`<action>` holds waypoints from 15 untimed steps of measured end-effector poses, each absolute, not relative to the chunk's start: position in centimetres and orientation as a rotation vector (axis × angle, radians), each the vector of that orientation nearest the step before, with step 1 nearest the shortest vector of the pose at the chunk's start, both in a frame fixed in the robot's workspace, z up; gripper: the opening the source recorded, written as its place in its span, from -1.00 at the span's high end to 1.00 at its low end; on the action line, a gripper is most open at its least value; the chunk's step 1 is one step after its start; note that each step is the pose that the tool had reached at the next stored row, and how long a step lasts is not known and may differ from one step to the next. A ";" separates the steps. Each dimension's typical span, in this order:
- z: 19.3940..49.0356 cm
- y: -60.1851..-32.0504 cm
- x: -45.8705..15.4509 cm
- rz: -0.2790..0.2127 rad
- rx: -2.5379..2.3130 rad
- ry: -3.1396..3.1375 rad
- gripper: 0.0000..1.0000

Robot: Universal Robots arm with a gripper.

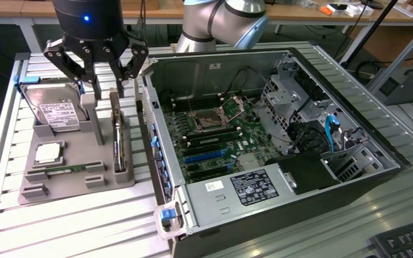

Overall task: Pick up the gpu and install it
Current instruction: 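Pick up the gpu and move the gpu toward the slot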

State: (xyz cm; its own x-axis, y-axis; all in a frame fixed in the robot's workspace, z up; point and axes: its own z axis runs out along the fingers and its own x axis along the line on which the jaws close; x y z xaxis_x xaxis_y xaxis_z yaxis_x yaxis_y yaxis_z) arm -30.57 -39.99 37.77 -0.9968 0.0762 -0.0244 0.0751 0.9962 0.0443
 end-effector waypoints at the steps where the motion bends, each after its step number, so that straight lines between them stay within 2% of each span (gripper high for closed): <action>1: 37.7 -40.0 -30.6 0.068 0.118 3.113 0.15; 15: 37.3 -40.0 -30.6 0.068 0.118 3.112 0.15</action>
State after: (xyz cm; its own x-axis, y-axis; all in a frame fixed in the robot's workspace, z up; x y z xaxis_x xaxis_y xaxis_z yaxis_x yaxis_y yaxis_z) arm -30.60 -39.99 37.28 -0.9968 0.0762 -0.0245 0.0751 0.9962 0.0443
